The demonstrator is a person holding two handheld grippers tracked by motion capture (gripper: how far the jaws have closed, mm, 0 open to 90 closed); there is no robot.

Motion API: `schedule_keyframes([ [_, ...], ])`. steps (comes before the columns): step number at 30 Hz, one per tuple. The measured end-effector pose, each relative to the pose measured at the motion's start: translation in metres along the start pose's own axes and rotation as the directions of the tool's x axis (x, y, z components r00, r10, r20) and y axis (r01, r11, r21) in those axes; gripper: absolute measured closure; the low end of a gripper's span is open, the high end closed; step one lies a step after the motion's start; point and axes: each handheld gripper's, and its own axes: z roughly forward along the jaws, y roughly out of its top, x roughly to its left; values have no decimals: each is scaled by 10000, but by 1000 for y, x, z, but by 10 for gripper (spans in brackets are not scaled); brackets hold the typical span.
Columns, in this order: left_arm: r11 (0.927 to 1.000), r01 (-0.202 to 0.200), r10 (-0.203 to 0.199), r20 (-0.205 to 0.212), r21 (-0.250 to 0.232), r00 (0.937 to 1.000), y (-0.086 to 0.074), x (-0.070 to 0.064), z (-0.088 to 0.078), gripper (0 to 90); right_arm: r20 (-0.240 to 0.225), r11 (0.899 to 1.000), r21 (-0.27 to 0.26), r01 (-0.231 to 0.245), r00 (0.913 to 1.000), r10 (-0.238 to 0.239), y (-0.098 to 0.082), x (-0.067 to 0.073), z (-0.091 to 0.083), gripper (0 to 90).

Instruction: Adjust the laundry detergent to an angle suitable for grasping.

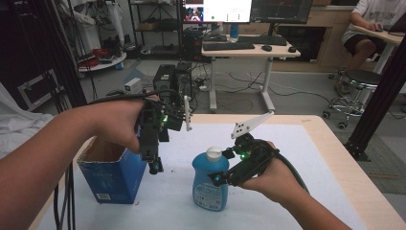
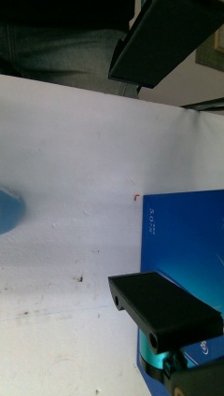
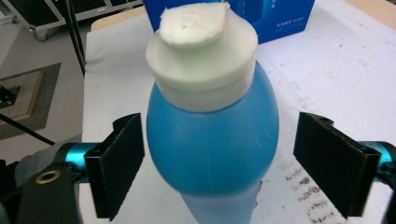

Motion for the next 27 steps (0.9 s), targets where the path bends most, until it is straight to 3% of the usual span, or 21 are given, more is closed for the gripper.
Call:
schedule_keyframes([
  [22,10000,-68,68,12,24,10000,6,0,-1,37,191,9987,434,-251,9995,243,4,-6,-49,124],
  [27,10000,-48,48,19,29,10000,5,0,0,37,300,9977,681,-61,9995,40,7,-6,-58,123],
])
